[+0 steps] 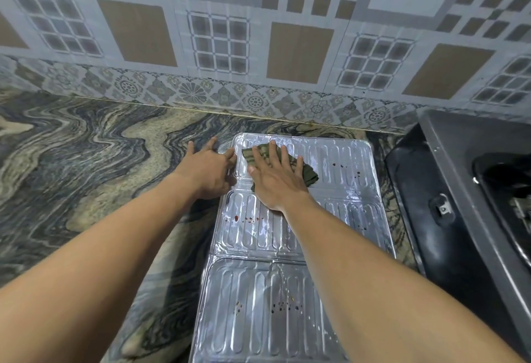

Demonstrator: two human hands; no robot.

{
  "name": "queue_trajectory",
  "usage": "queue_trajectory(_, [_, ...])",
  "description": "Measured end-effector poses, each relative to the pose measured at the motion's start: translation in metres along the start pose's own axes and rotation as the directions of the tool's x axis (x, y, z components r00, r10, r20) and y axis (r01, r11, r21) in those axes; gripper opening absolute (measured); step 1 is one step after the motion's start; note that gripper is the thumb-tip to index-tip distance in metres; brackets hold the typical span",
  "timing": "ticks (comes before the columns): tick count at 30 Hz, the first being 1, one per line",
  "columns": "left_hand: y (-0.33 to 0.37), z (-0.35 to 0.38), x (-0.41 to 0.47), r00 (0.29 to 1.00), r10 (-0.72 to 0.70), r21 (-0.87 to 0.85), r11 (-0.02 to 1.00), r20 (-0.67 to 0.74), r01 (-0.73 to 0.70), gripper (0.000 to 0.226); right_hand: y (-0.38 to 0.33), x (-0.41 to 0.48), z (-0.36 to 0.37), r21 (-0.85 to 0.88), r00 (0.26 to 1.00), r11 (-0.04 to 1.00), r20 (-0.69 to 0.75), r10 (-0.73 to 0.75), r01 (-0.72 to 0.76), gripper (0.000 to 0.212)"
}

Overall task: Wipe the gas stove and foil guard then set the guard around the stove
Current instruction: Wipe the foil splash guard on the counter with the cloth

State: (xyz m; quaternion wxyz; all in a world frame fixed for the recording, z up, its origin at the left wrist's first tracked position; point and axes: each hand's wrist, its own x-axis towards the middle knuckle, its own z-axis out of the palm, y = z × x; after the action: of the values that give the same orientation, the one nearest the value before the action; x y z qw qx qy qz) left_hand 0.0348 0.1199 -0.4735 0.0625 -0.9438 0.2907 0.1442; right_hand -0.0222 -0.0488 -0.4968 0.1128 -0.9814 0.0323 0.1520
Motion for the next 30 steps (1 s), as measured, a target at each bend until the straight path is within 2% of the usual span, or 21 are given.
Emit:
queue_trajectory(14, [0.006, -0.003, -0.003, 1.000, -0.007, 0.035, 0.999, 0.023, 0.006, 0.068, 0.029, 0.005, -0.007, -0.005, 0.998, 0.998, 0.011, 0.062, -0.062, 0.057])
queue_trajectory(23, [0.030, -0.003, 0.007, 0.998, -0.056, -0.089, 0.994, 0.023, 0.058, 0.073, 0.031, 0.007, -0.010, 0.038, 0.999, 0.998, 0.015, 0.047, -0.048, 0.058])
queue_trajectory(30, [0.030, 0.001, 0.007, 0.997, -0.077, -0.096, 0.992, 0.010, 0.078, 0.081, 0.039, 0.002, -0.013, 0.048, 0.999, 0.998, 0.023, 0.048, -0.049, 0.058])
